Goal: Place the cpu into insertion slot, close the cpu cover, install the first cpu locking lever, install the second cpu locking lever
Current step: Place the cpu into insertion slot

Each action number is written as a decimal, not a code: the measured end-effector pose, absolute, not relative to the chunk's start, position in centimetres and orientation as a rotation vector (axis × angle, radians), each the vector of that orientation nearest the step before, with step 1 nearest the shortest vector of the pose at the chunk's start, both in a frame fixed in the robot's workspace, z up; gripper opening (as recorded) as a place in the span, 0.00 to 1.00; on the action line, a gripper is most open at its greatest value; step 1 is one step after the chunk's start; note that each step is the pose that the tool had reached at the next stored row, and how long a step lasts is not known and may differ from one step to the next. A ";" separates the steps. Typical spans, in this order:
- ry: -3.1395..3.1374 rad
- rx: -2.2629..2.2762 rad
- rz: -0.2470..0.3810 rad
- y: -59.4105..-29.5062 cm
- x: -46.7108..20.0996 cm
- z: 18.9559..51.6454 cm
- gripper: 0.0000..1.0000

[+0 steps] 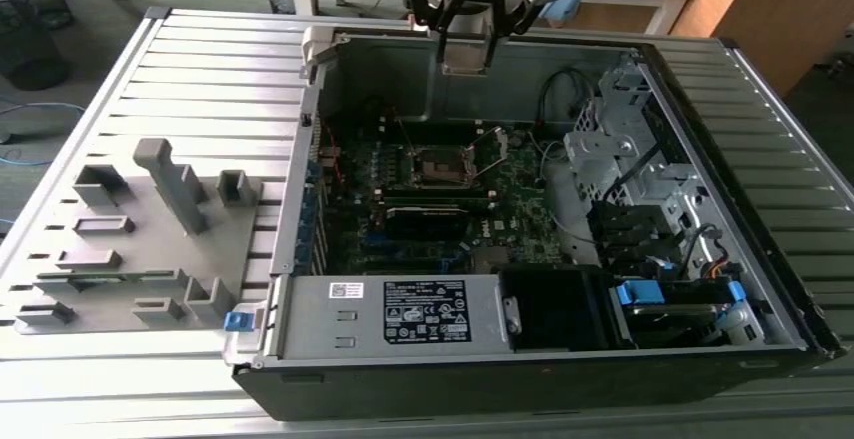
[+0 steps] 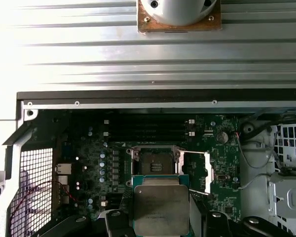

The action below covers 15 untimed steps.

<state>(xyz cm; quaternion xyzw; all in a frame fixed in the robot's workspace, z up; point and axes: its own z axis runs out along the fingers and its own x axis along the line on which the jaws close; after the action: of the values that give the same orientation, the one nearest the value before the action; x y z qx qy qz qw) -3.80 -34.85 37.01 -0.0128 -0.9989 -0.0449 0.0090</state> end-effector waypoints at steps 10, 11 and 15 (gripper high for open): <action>-3.120 -0.040 -0.140 -34.9 -3.8 36.9 0.54; -3.120 -0.040 -0.140 -34.8 -3.8 36.9 0.54; -3.120 -0.040 -0.140 -34.9 -3.8 36.8 0.54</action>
<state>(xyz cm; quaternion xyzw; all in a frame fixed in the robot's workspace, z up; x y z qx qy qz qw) -3.80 -34.85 36.79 -0.0128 -0.9989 -0.0449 0.0091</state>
